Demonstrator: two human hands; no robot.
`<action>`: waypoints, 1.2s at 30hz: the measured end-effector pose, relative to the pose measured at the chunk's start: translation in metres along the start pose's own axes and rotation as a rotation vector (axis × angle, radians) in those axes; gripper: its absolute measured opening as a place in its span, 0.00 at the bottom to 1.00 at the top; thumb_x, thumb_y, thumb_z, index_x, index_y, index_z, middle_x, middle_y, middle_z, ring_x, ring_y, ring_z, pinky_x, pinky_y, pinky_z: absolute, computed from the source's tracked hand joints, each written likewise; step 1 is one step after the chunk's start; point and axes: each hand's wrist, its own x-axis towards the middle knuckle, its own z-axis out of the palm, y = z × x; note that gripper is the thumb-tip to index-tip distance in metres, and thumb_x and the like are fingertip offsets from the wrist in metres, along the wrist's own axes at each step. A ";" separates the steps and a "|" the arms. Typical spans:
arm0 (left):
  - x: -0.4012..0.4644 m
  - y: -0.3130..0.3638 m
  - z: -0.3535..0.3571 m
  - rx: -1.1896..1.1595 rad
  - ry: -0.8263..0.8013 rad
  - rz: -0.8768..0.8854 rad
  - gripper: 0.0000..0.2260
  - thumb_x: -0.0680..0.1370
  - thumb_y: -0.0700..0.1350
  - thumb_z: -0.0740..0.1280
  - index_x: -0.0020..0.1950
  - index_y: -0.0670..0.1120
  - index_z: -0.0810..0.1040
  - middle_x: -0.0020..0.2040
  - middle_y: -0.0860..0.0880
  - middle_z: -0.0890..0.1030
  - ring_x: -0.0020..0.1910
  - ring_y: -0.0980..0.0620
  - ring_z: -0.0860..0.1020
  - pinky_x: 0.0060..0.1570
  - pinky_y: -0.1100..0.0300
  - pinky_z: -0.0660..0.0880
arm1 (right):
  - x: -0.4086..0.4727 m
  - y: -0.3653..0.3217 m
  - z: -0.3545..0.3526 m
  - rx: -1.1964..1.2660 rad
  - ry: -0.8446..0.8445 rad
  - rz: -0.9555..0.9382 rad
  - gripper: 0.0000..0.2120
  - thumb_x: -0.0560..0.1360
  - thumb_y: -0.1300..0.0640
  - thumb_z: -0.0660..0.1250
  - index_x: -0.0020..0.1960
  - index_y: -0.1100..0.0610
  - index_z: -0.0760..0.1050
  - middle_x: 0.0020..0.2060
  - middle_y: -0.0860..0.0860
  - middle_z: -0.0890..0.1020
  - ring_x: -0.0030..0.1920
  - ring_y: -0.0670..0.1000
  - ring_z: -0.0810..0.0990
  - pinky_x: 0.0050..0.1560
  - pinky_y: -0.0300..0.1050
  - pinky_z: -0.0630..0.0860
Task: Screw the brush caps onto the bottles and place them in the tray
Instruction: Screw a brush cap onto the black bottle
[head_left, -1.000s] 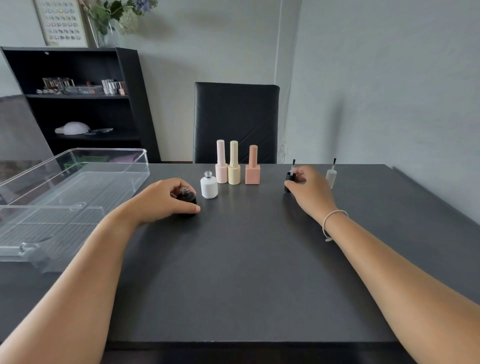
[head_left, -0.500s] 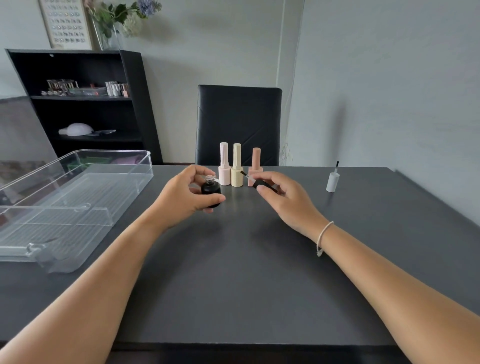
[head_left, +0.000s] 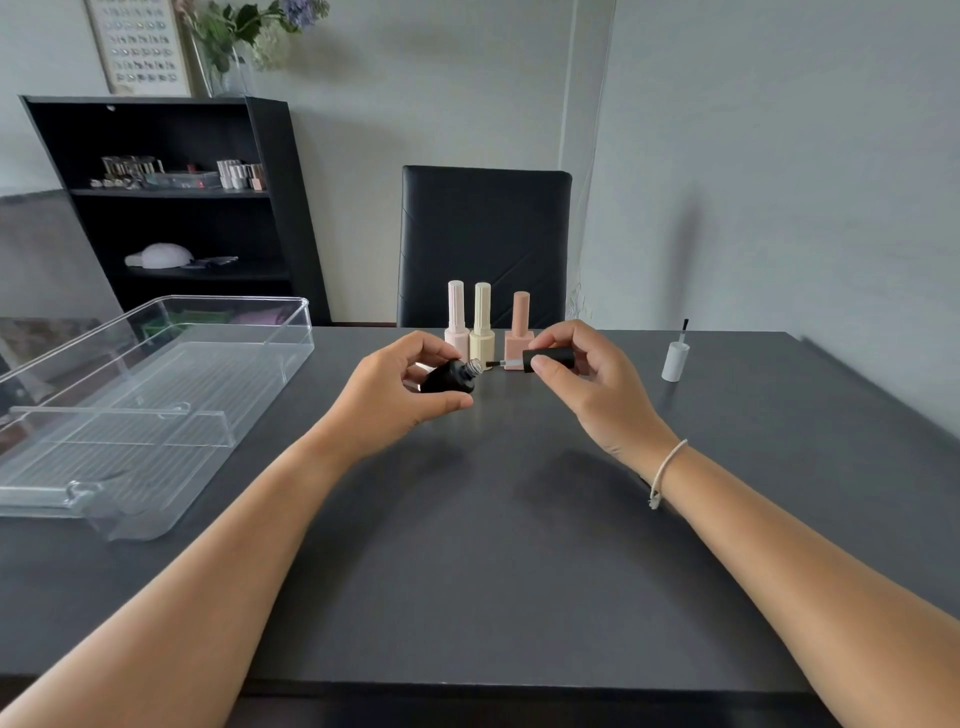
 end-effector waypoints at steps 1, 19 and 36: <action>0.000 0.000 0.000 0.003 -0.004 0.003 0.16 0.65 0.46 0.76 0.47 0.59 0.75 0.48 0.53 0.81 0.44 0.53 0.79 0.46 0.62 0.76 | 0.000 0.000 0.000 -0.001 -0.001 -0.002 0.03 0.74 0.65 0.65 0.47 0.59 0.74 0.41 0.42 0.78 0.40 0.35 0.76 0.42 0.26 0.71; -0.002 0.003 0.010 0.002 -0.074 0.052 0.16 0.66 0.46 0.76 0.48 0.58 0.76 0.46 0.57 0.81 0.44 0.58 0.79 0.47 0.64 0.76 | -0.001 0.004 0.003 -0.084 -0.068 -0.004 0.04 0.73 0.61 0.66 0.46 0.54 0.75 0.39 0.45 0.78 0.40 0.60 0.74 0.38 0.33 0.70; -0.005 0.007 0.018 0.064 -0.091 0.115 0.16 0.66 0.46 0.76 0.49 0.59 0.76 0.45 0.61 0.79 0.46 0.58 0.78 0.44 0.71 0.74 | 0.001 0.008 0.005 -0.593 -0.148 -0.137 0.16 0.78 0.46 0.55 0.36 0.54 0.68 0.24 0.43 0.68 0.25 0.44 0.69 0.27 0.34 0.59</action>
